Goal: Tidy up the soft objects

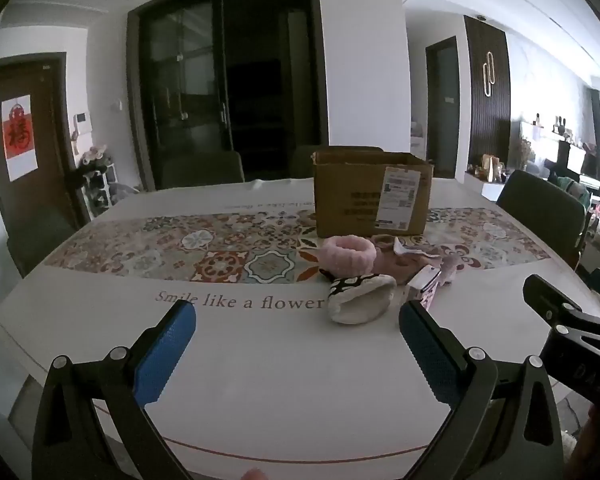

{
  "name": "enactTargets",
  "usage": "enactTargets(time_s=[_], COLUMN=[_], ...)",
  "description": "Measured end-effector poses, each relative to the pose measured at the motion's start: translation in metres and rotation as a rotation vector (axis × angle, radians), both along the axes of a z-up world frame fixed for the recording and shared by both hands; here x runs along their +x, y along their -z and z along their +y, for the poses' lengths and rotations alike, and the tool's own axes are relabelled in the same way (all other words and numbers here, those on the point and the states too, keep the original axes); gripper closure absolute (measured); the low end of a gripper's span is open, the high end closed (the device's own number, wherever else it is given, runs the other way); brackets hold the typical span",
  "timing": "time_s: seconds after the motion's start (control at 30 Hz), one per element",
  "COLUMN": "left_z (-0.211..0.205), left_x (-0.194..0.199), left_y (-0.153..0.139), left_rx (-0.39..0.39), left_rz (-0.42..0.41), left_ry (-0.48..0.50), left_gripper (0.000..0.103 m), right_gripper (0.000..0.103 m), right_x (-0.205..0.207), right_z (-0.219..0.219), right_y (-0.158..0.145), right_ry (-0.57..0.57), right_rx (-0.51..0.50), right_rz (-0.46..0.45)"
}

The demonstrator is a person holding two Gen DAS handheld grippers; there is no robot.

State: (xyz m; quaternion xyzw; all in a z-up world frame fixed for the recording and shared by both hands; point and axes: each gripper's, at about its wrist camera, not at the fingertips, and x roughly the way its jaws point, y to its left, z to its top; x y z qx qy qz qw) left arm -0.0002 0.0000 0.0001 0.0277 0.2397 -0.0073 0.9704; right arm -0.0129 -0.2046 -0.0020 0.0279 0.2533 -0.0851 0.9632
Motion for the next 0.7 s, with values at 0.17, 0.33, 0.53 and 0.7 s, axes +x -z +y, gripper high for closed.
enactTargets(time_s=[0.17, 0.33, 0.53, 0.7], left_z=[0.003, 0.006, 0.003, 0.002], left_x=[0.001, 0.005, 0.003, 0.001], left_y=[-0.001, -0.003, -0.001, -0.003], left_rx=[-0.012, -0.012, -0.006, 0.006], left_rz=[0.009, 0.007, -0.003, -0.013], left_ry=[0.003, 0.007, 0.003, -0.002], left_gripper=[0.000, 0.000, 0.000, 0.000], right_gripper=[0.000, 0.000, 0.000, 0.000], right_x=[-0.001, 0.003, 0.005, 0.001], right_z=[0.007, 0.000, 0.011, 0.013], right_y=[0.001, 0.004, 0.005, 0.005], right_ry=[-0.002, -0.001, -0.026, -0.028], right_rx=[-0.006, 0.002, -0.040, -0.044], right_rz=[-0.017, -0.015, 0.000, -0.018])
